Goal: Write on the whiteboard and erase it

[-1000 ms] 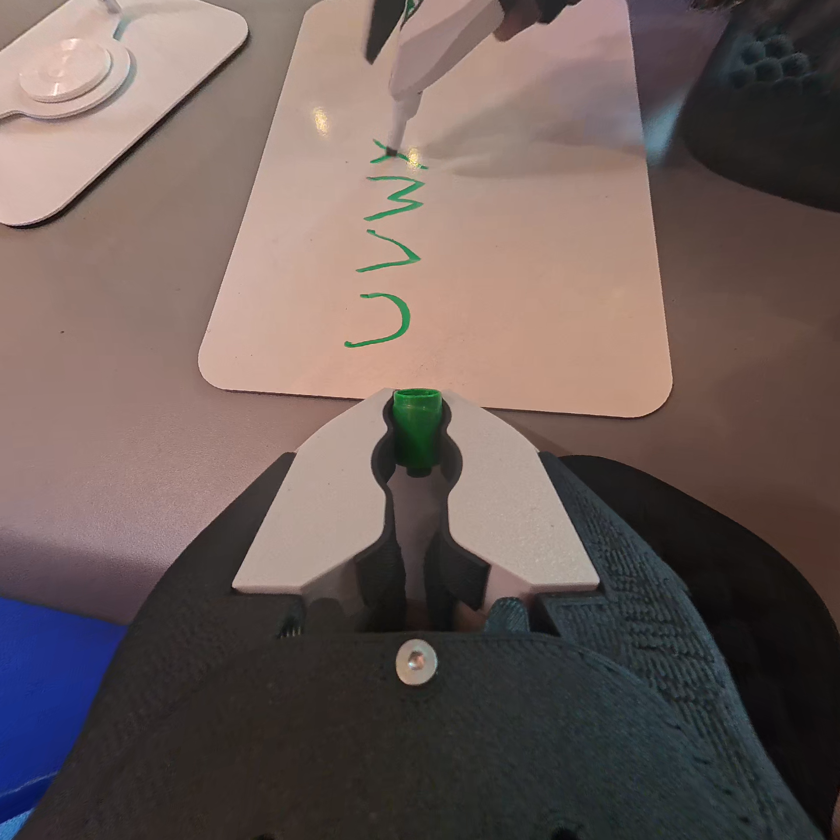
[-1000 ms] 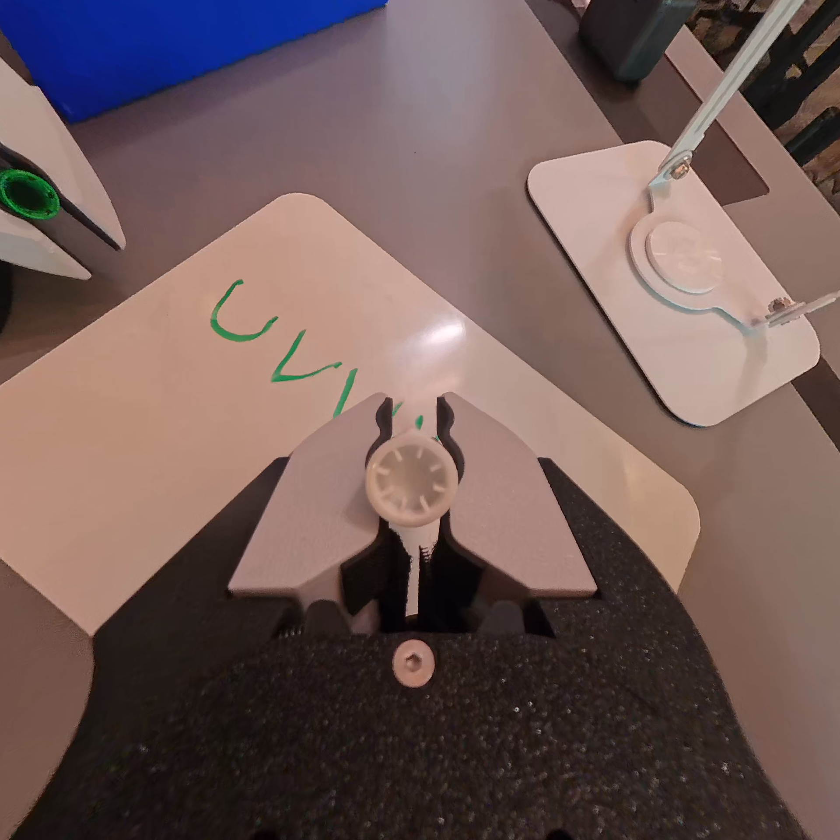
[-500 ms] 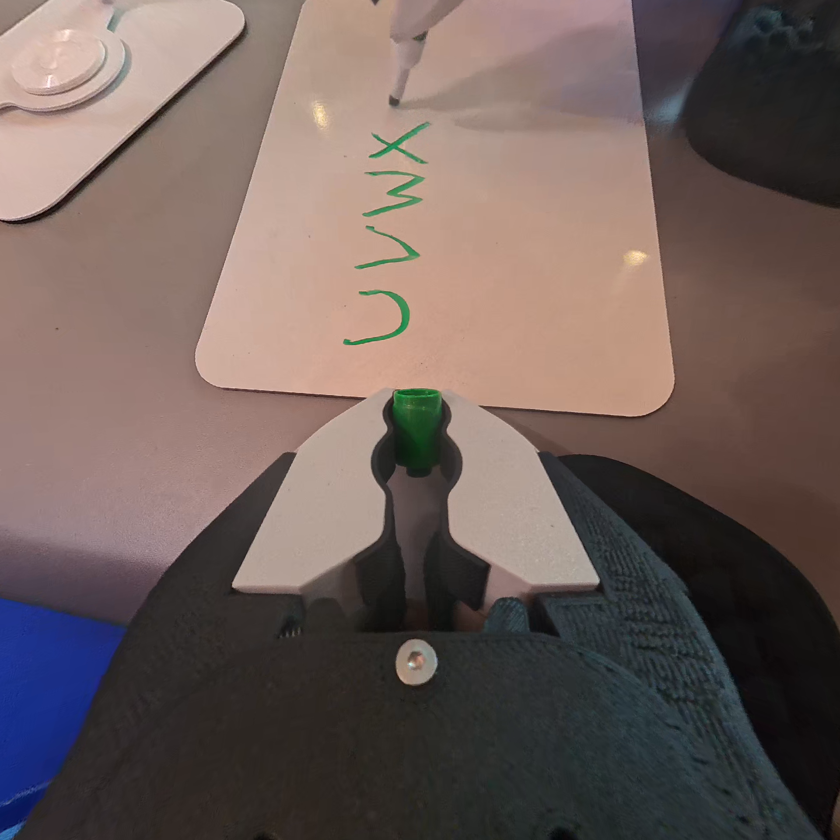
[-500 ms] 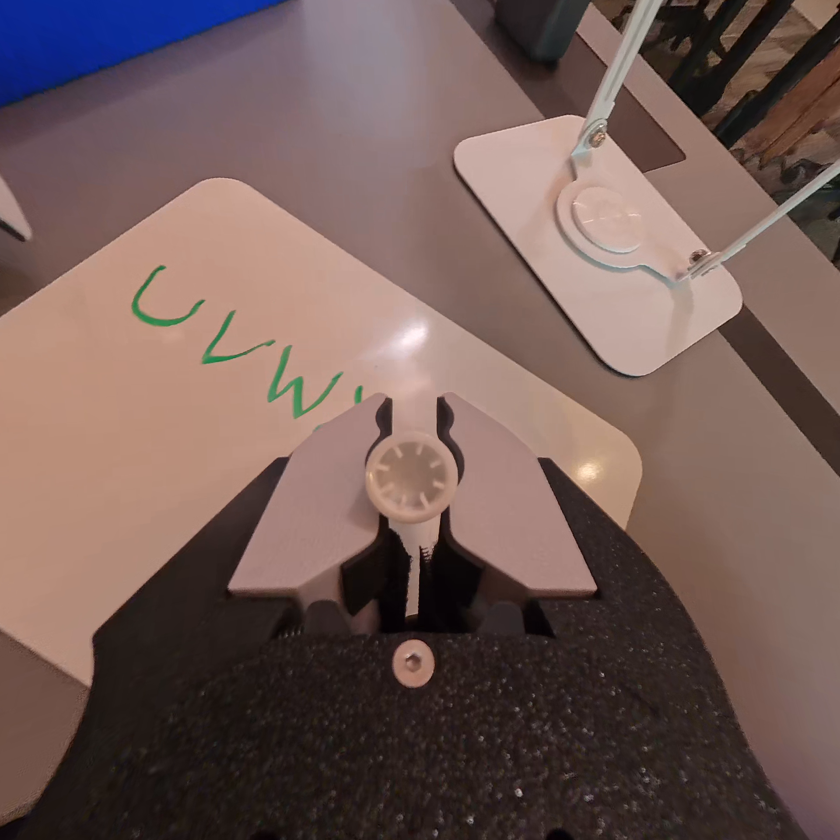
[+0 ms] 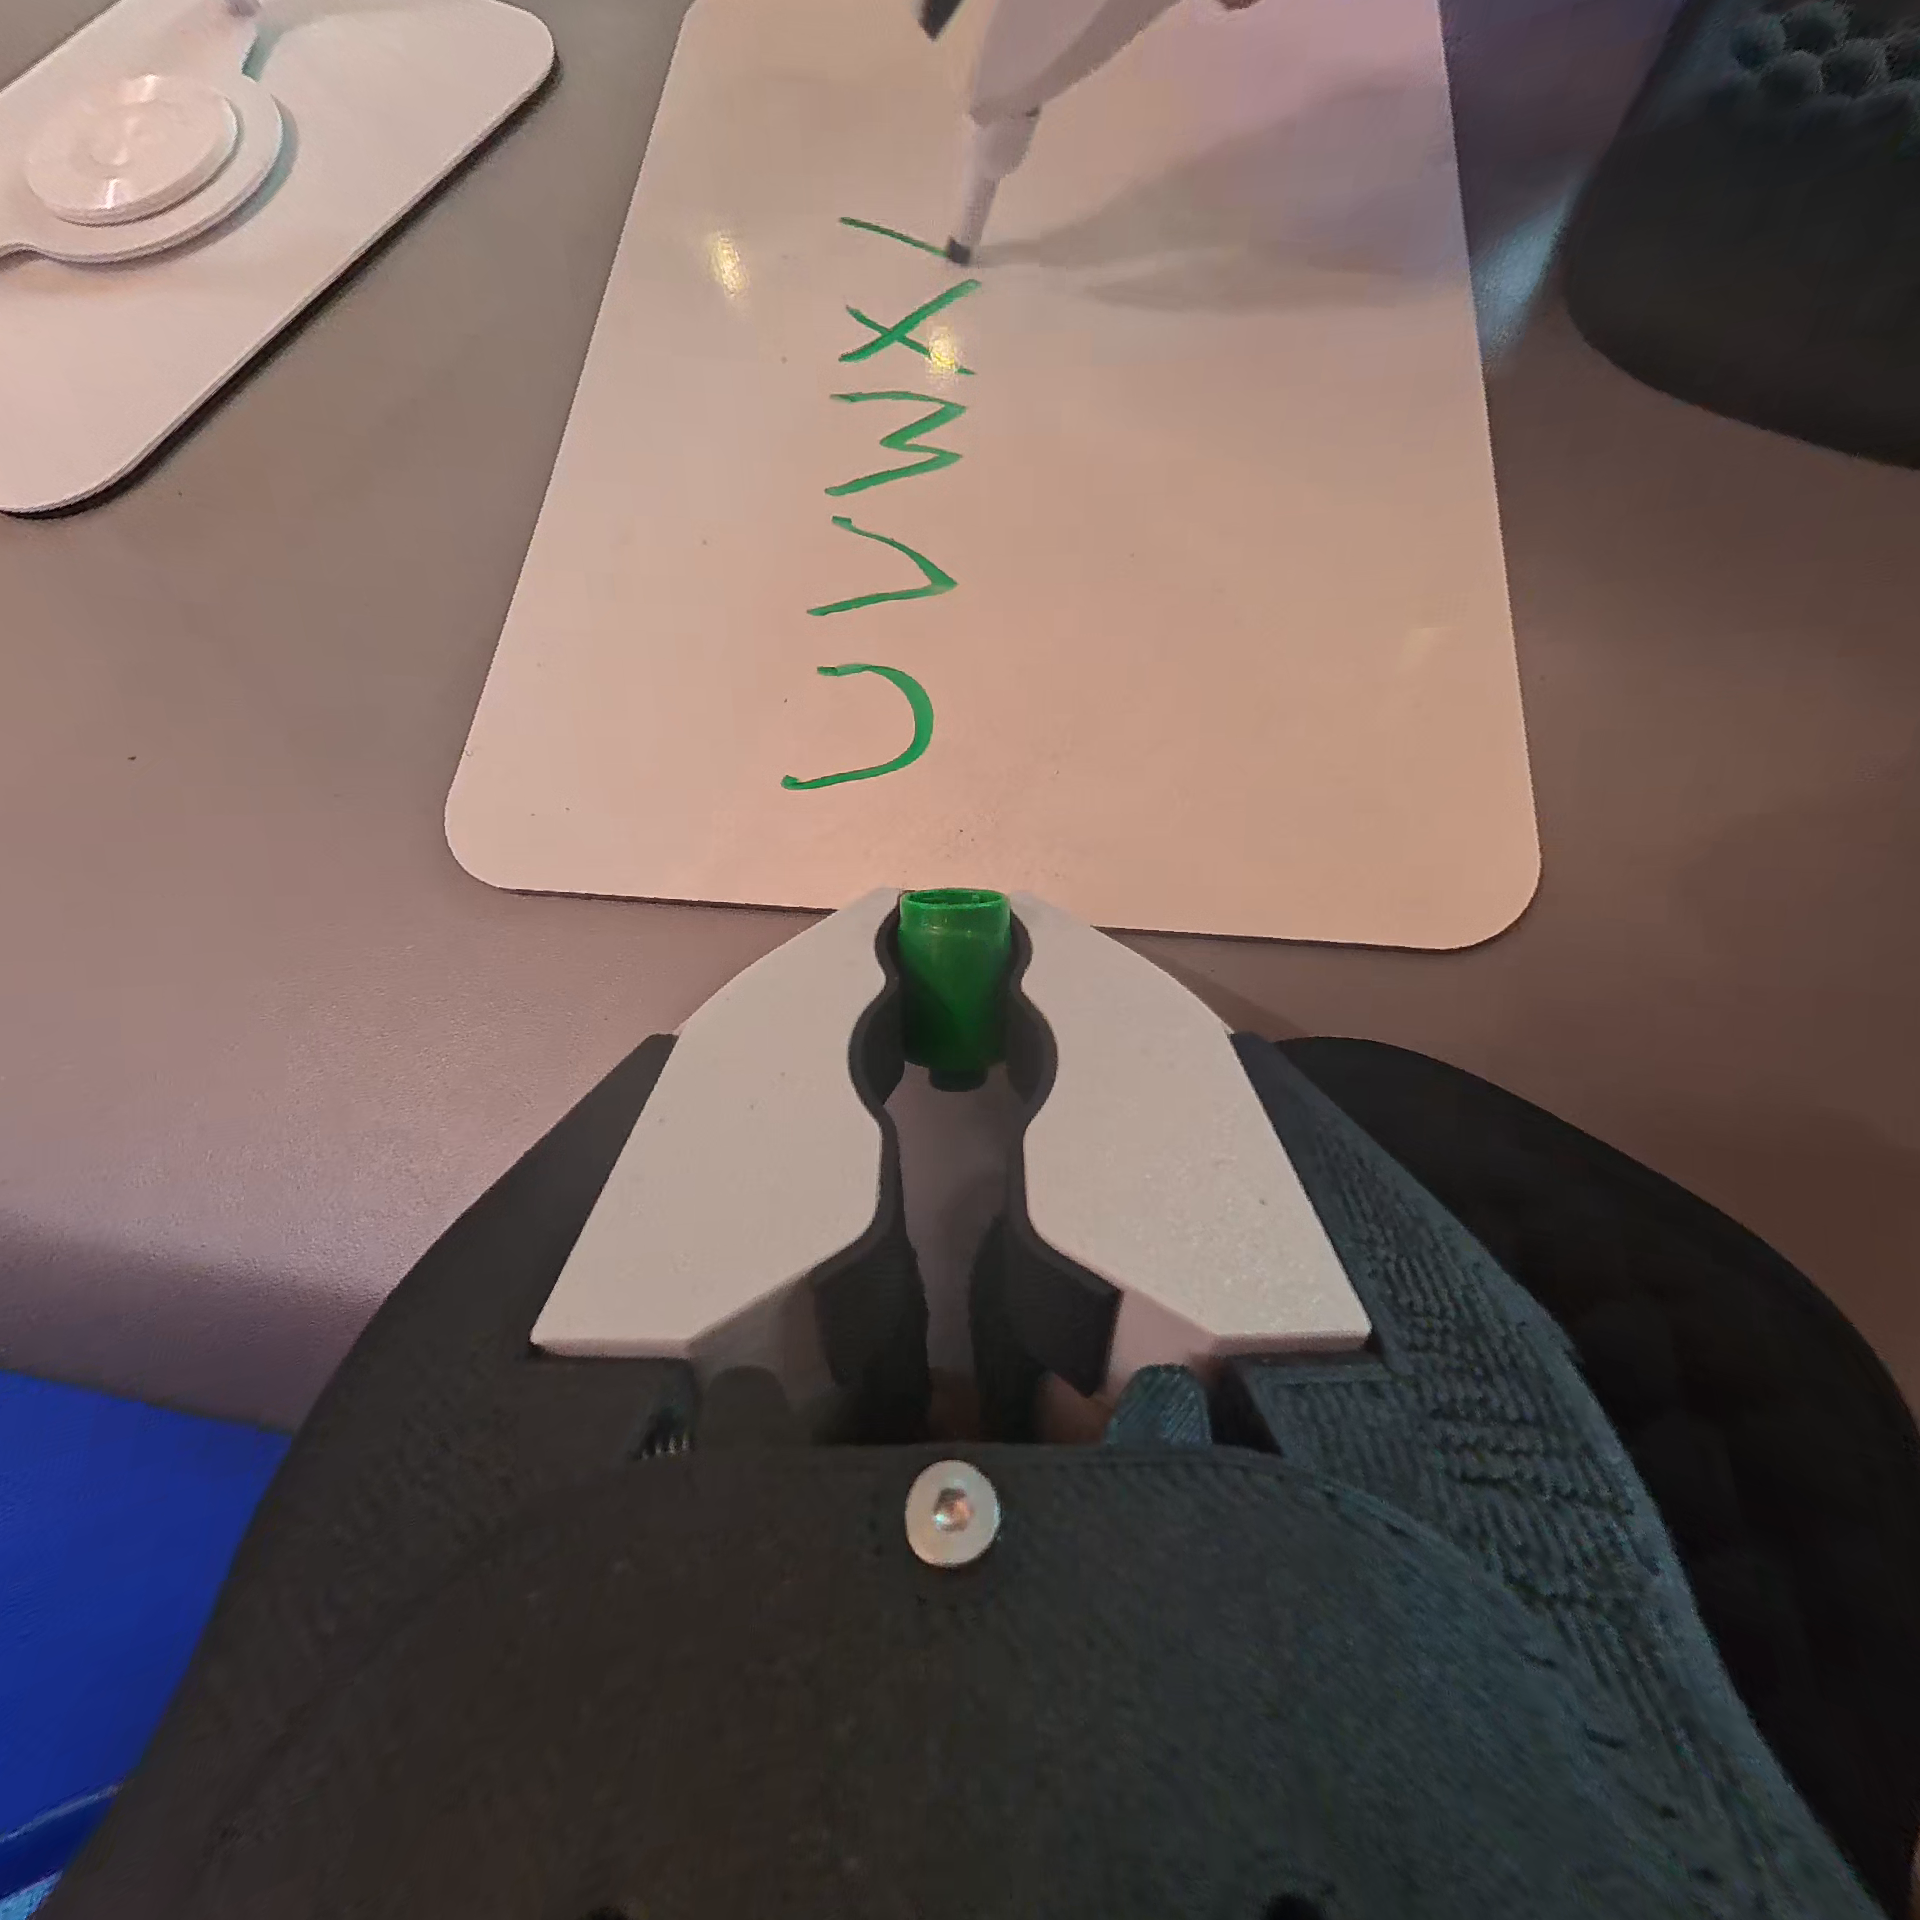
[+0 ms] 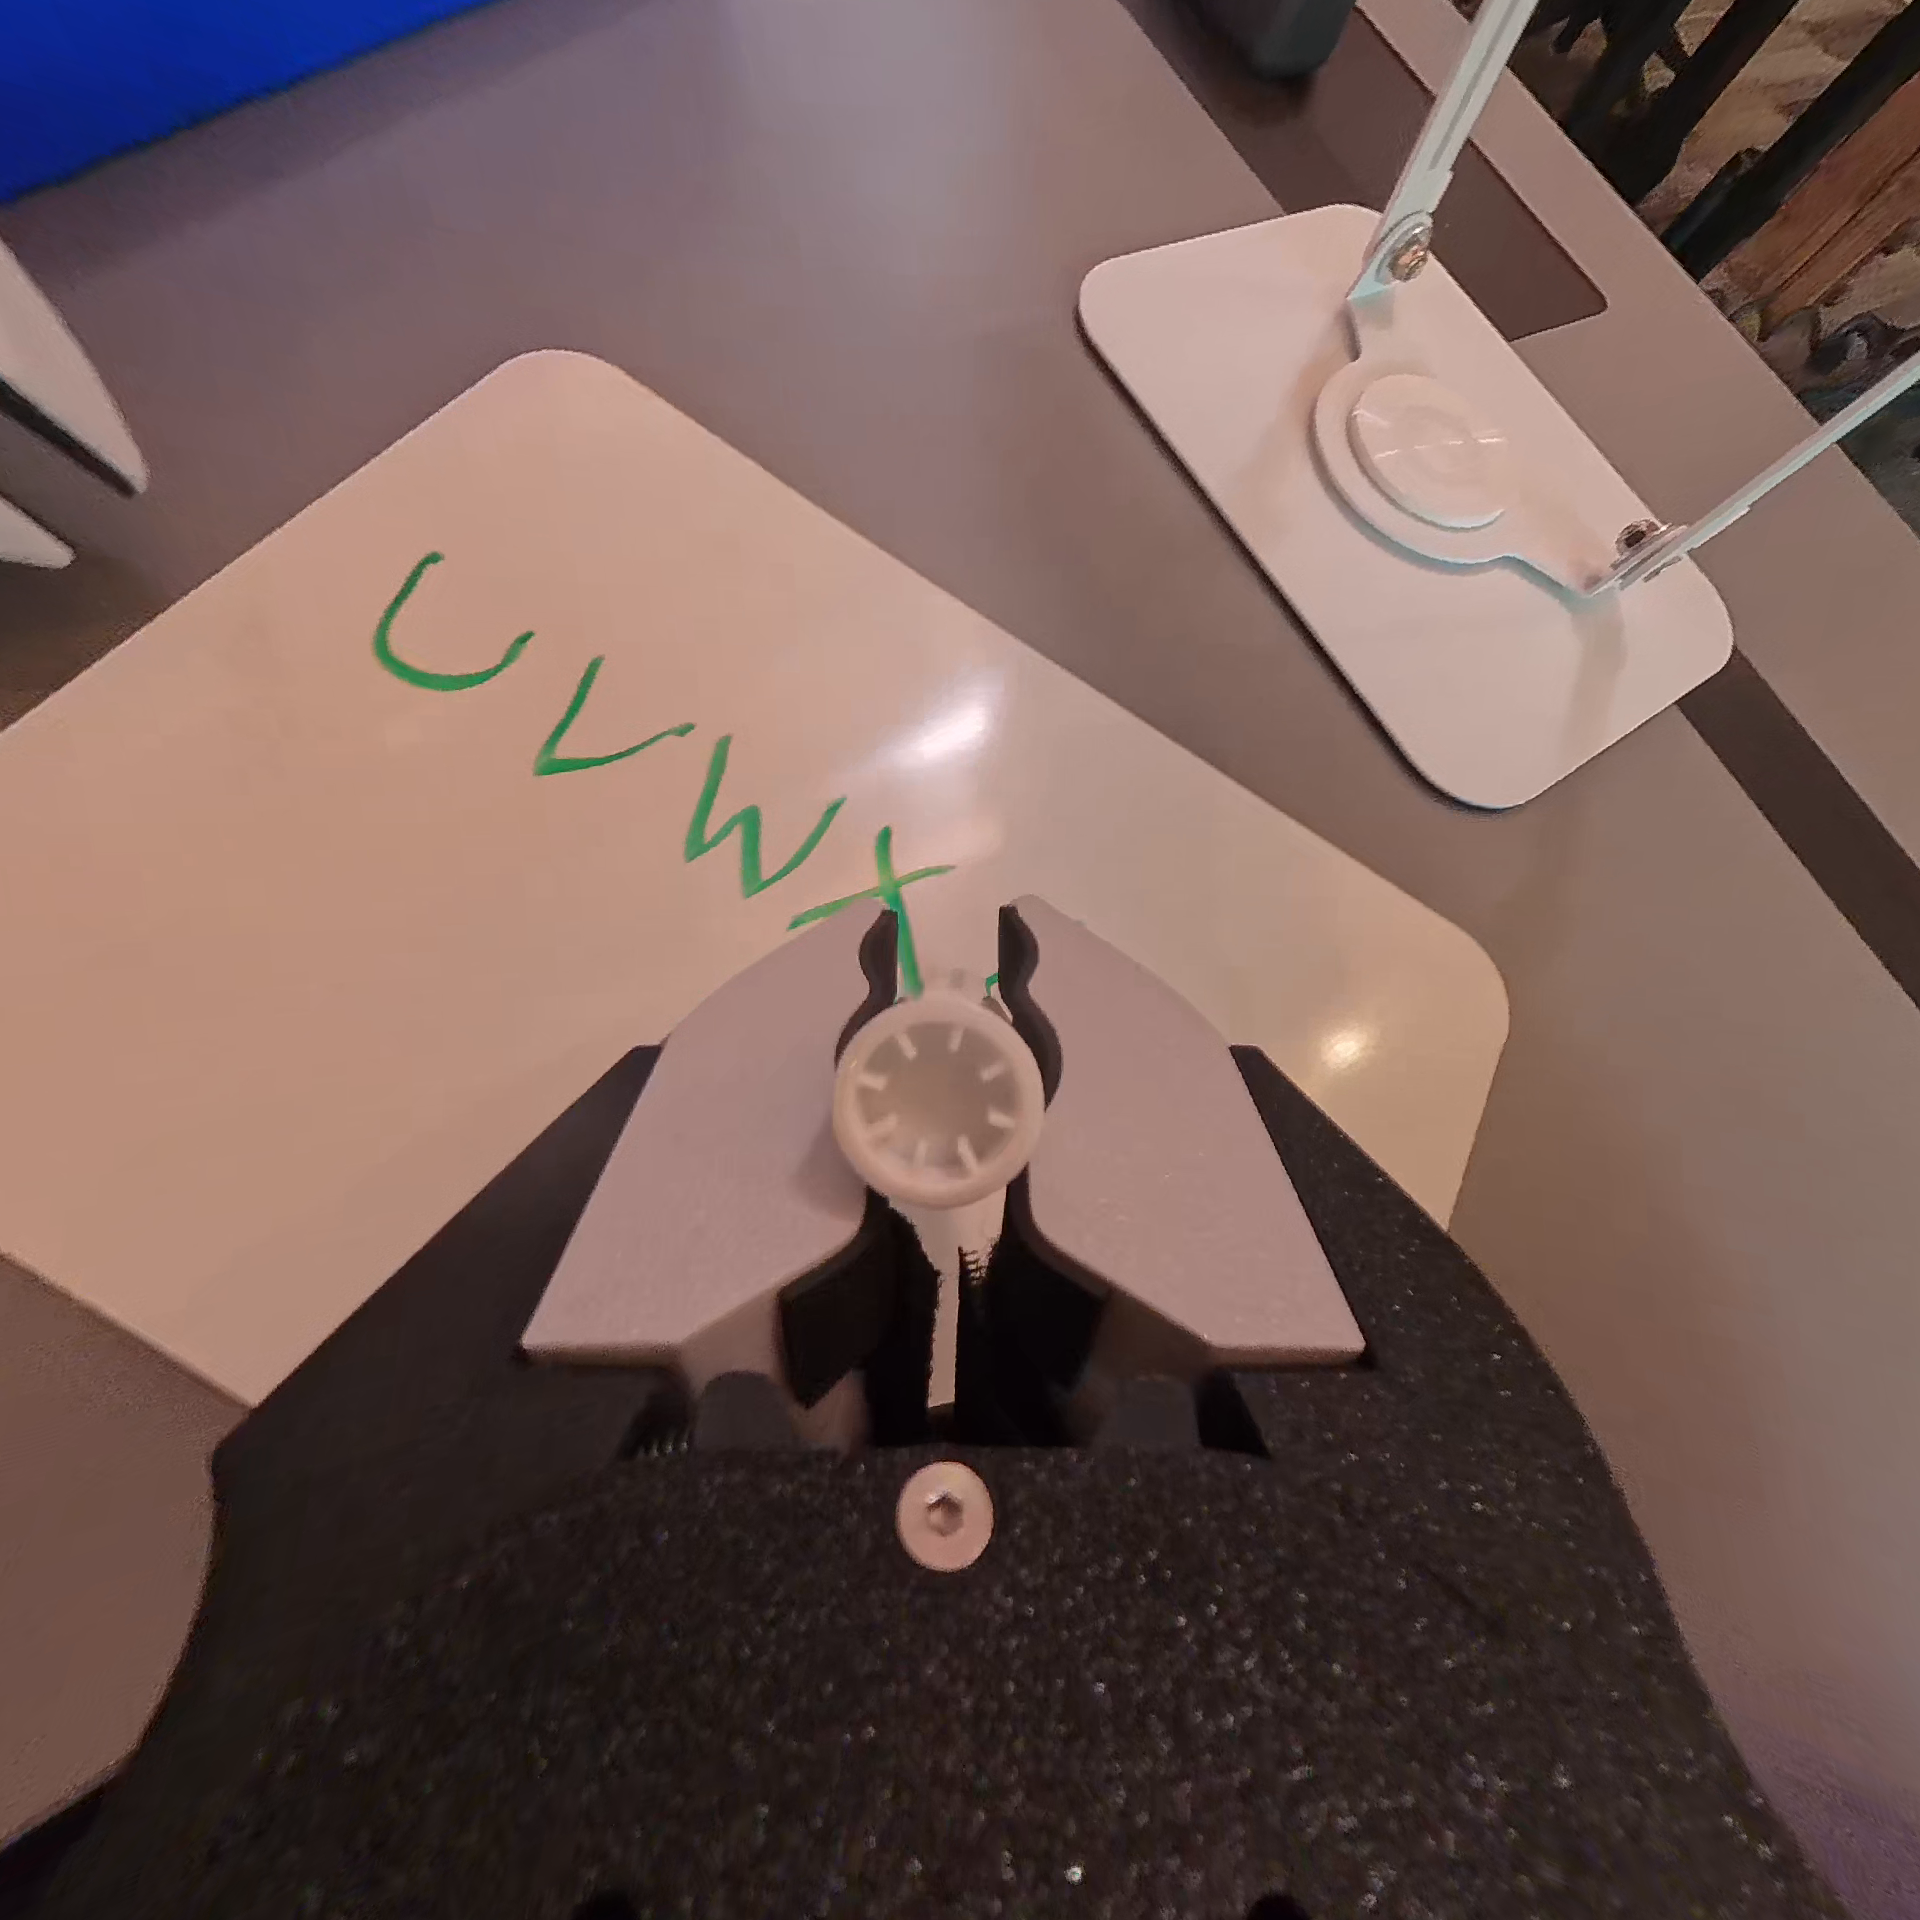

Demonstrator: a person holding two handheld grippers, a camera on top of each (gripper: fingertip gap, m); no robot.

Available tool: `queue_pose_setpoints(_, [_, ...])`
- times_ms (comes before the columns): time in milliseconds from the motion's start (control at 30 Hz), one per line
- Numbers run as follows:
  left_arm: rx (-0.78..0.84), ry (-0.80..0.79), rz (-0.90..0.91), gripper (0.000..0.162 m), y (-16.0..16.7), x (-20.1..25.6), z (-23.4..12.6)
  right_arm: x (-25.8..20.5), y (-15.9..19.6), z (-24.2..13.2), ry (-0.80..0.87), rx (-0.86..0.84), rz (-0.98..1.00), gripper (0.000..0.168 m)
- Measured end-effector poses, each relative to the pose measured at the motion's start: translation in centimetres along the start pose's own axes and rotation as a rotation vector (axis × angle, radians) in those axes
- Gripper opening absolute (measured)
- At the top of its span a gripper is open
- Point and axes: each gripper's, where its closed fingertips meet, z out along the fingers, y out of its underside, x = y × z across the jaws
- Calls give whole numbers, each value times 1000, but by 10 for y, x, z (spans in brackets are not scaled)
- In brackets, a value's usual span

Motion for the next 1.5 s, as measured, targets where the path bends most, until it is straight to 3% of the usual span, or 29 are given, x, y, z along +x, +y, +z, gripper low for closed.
queue_pose_setpoints(400, [-2,6,-10,15,0,0,0,11,-19,24,4,28,-26,19])
queue_pose_setpoints(700, [-1,3,1,15,0,0,0,11,-3,6,4,-31,-28,19])
queue_pose_setpoints(833, [-4,4,-5,15,0,0,1,27,-16,1,38,82,8,19])
queue_pose_setpoints(1267, [-7,14,-15,15,1,0,2,37,-5,17,3,40,-27,19])
queue_pose_setpoints(1500, [-8,16,-16,15,1,0,2,73,17,5,70,-31,-6,19])
